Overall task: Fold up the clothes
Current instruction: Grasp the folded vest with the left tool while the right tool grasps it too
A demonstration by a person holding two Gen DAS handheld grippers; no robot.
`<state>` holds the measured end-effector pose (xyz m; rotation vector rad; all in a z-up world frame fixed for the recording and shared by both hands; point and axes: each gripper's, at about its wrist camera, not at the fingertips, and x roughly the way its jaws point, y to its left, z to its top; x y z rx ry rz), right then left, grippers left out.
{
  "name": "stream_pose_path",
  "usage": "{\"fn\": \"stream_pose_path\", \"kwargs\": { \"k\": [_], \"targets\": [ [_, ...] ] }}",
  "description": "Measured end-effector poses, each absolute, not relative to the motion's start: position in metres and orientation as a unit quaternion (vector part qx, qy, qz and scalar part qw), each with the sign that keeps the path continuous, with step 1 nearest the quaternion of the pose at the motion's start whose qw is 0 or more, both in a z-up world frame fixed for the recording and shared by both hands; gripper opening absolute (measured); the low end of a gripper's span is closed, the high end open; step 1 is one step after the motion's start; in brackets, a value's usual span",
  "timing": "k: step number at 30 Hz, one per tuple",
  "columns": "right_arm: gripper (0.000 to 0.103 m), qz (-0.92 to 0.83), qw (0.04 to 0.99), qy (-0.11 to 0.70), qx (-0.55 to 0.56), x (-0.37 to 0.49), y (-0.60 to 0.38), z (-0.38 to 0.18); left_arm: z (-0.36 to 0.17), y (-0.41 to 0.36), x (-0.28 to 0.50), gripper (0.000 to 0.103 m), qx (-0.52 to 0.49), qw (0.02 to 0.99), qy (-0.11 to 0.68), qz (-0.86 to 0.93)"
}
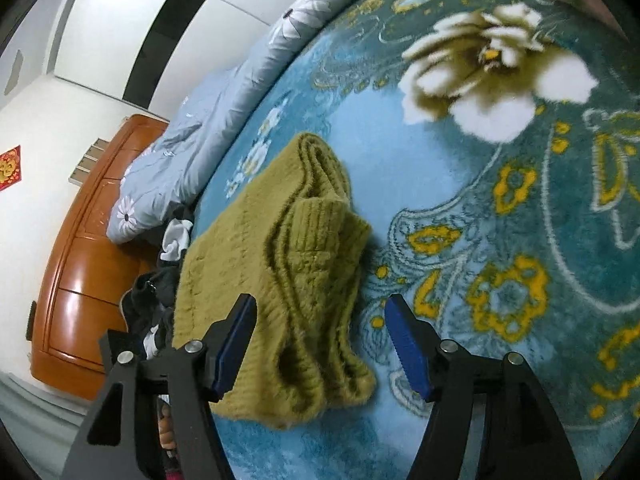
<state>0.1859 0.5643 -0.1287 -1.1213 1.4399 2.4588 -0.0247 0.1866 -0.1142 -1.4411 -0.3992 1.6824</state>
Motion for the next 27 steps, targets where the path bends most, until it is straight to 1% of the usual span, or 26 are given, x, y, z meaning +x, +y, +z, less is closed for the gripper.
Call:
{"fn": "stream_pose_path", "kwargs": {
  "k": [6,8,12,13,15,16,17,20,22,23,24,27],
  "targets": [
    [0.068,0.799,0.024,0.474,-0.369,0.164,0.566,-0.13,-0.119,0.205,-0.04,0.081,-0.58,0.437,-0.15,0.671],
    [0.07,0.798,0.023,0.473,-0.374,0.156,0.564,-0.131,-0.12,0.209,-0.042,0.081,-0.579,0.441,-0.146,0.67],
    [0.07,0.802,0.029,0.46,-0.381,0.147,0.562,-0.13,-0.121,0.213,-0.044,0.081,-0.576,0.447,-0.14,0.67],
    [0.07,0.803,0.031,0.455,-0.384,0.146,0.561,-0.129,-0.121,0.213,-0.044,0.08,-0.576,0.448,-0.141,0.67],
    [0.066,0.806,0.035,0.444,-0.39,0.143,0.559,-0.127,-0.12,0.214,-0.044,0.08,-0.573,0.449,-0.139,0.671],
    [0.061,0.807,0.037,0.439,-0.393,0.142,0.558,-0.126,-0.12,0.214,-0.043,0.077,-0.572,0.45,-0.138,0.672],
    [0.058,0.809,0.039,0.434,-0.396,0.141,0.557,-0.125,-0.119,0.215,-0.042,0.075,-0.571,0.45,-0.137,0.673],
    [0.049,0.81,0.042,0.43,-0.397,0.142,0.555,-0.121,-0.117,0.214,-0.037,0.061,-0.565,0.448,-0.13,0.68],
    [0.041,0.813,0.043,0.425,-0.396,0.143,0.553,-0.117,-0.113,0.212,-0.034,0.048,-0.556,0.449,-0.127,0.687],
    [0.04,0.815,0.042,0.422,-0.395,0.143,0.552,-0.114,-0.11,0.211,-0.032,0.045,-0.552,0.451,-0.127,0.689],
    [0.037,0.818,0.039,0.419,-0.392,0.145,0.55,-0.109,-0.107,0.21,-0.03,0.04,-0.546,0.453,-0.127,0.693],
    [0.034,0.828,0.021,0.411,-0.382,0.149,0.543,-0.094,-0.096,0.205,-0.023,0.035,-0.531,0.459,-0.121,0.702]
  ]
}}
